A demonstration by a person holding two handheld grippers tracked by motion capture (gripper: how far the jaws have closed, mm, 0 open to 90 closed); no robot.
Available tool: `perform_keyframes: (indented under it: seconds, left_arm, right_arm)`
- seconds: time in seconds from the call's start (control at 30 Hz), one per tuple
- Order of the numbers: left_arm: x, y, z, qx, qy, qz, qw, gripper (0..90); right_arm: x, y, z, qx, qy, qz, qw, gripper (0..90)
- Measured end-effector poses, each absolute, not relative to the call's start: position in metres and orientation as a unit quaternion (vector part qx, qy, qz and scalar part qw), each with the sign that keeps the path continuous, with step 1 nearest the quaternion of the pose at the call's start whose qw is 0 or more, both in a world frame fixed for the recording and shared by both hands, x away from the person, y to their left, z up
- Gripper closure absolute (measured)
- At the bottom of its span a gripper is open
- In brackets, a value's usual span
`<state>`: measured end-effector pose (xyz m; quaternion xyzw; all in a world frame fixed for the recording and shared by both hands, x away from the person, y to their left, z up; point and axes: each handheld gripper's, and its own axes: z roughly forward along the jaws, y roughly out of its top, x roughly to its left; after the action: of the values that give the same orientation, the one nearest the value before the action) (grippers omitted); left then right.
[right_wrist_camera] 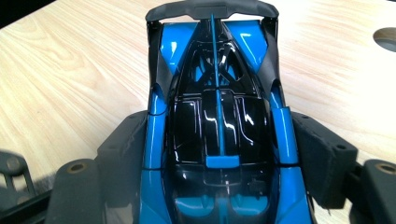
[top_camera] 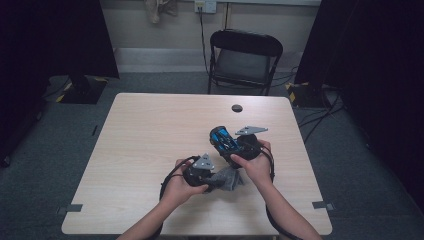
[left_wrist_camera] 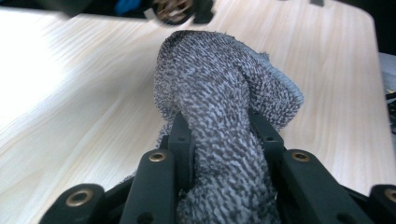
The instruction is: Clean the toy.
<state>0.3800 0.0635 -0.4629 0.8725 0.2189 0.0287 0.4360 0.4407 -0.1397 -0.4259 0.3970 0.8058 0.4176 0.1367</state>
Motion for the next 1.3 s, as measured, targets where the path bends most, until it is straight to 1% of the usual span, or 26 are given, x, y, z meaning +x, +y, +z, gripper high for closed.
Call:
perform_keyframes:
  seconds: [0.7, 0.93, 1.3]
  left_arm:
    - [0.404, 0.142, -0.458, 0.857, 0.293, 0.098, 0.413, 67.6]
    - [0.414, 0.161, -0.453, 0.848, 0.315, 0.116, 0.41, 67.6]
    - [0.427, 0.185, -0.457, 0.834, 0.353, 0.121, 0.407, 67.6]
  right_arm:
    - [0.447, -0.173, -0.437, 0.42, 0.803, 0.396, 0.151, 26.2]
    - [0.45, -0.179, -0.438, 0.426, 0.801, 0.391, 0.154, 26.2]
    - [0.456, -0.192, -0.444, 0.438, 0.798, 0.384, 0.157, 26.2]
